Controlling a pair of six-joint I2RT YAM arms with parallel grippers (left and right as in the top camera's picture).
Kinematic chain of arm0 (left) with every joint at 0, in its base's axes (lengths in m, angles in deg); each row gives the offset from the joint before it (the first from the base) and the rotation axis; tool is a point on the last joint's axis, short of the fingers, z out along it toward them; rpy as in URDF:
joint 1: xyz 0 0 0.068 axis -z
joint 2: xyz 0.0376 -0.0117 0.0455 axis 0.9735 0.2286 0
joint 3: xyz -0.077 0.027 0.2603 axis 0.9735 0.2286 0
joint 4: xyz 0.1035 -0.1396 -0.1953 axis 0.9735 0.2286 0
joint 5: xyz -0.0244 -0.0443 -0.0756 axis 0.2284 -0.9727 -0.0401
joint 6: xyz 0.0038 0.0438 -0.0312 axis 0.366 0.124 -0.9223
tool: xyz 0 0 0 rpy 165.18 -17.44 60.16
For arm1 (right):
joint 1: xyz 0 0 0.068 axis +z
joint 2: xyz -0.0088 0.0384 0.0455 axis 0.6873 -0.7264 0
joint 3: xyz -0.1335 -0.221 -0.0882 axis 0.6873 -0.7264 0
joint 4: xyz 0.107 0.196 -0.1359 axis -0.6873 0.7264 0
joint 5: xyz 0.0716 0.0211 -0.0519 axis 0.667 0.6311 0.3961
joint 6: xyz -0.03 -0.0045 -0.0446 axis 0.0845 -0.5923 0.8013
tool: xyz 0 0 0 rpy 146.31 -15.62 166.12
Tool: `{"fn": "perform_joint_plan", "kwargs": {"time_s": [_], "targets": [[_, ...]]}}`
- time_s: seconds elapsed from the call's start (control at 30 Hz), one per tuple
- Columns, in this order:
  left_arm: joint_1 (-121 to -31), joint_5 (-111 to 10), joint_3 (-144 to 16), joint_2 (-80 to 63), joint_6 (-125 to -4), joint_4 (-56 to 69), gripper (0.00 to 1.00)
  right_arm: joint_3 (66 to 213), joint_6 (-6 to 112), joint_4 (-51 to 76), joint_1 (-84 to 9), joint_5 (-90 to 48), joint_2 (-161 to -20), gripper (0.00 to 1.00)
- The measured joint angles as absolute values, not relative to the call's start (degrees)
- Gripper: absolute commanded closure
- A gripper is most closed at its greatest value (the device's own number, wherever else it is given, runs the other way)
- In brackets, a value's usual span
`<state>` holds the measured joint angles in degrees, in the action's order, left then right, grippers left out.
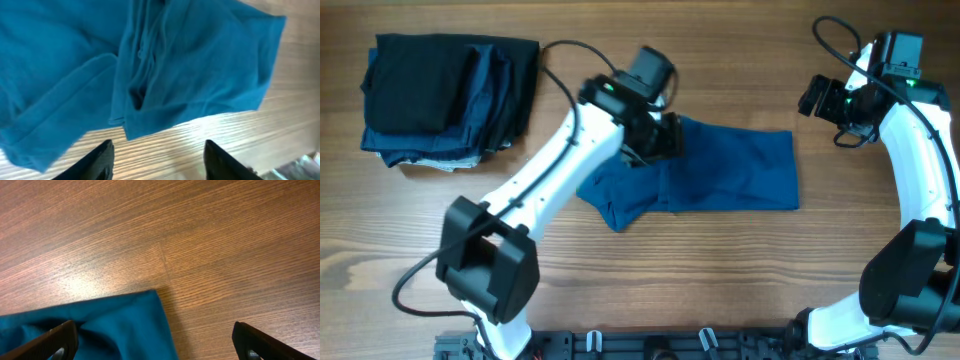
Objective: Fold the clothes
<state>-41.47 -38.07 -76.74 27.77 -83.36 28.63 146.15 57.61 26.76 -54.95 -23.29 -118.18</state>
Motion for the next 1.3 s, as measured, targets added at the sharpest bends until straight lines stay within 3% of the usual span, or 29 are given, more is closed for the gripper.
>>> {"fn": "perform_joint_plan", "kwargs": {"time_s": [0.4,0.67,0.77,0.8,0.9,0.93,1.0,1.23,1.3], "targets": [[-28.73,-18.57,-71.47,29.43,-103.31,20.55,0.60,146.15,57.61,26.76,-54.95,-23.34,-118.18,0.00],[-28.88,-11.01,-70.47,34.72,-107.42,17.12,0.40,146.15,57.61,26.76,-54.95,-23.34,-118.18,0.00],[-28.88,-8.89,-70.42,35.61,-108.03,16.46,0.39,146.13,57.61,26.74,-54.95,-23.34,-118.18,0.00],[-28.88,-8.58,-70.42,35.75,-108.06,16.22,0.45,146.15,57.61,26.74,-54.95,-23.34,-118.18,0.00],[-28.88,-7.51,-70.42,35.85,-108.65,15.26,0.86,146.15,57.61,26.76,-54.95,-23.34,-118.18,0.00],[-28.88,-7.33,-70.42,35.85,-108.60,15.08,0.93,146.15,57.61,26.74,-54.95,-23.34,-118.18,0.00],[-28.88,-7.05,-70.42,35.85,-108.49,15.04,0.95,146.15,57.61,26.74,-54.95,-23.34,-118.18,0.00],[-28.88,-6.59,-70.42,35.81,-106.81,15.89,0.91,146.15,57.61,26.74,-54.95,-23.34,-118.18,0.00],[-28.88,-6.59,-70.42,35.57,-106.46,16.15,0.68,146.15,57.61,26.74,-54.95,-23.34,-118.18,0.00]]}}
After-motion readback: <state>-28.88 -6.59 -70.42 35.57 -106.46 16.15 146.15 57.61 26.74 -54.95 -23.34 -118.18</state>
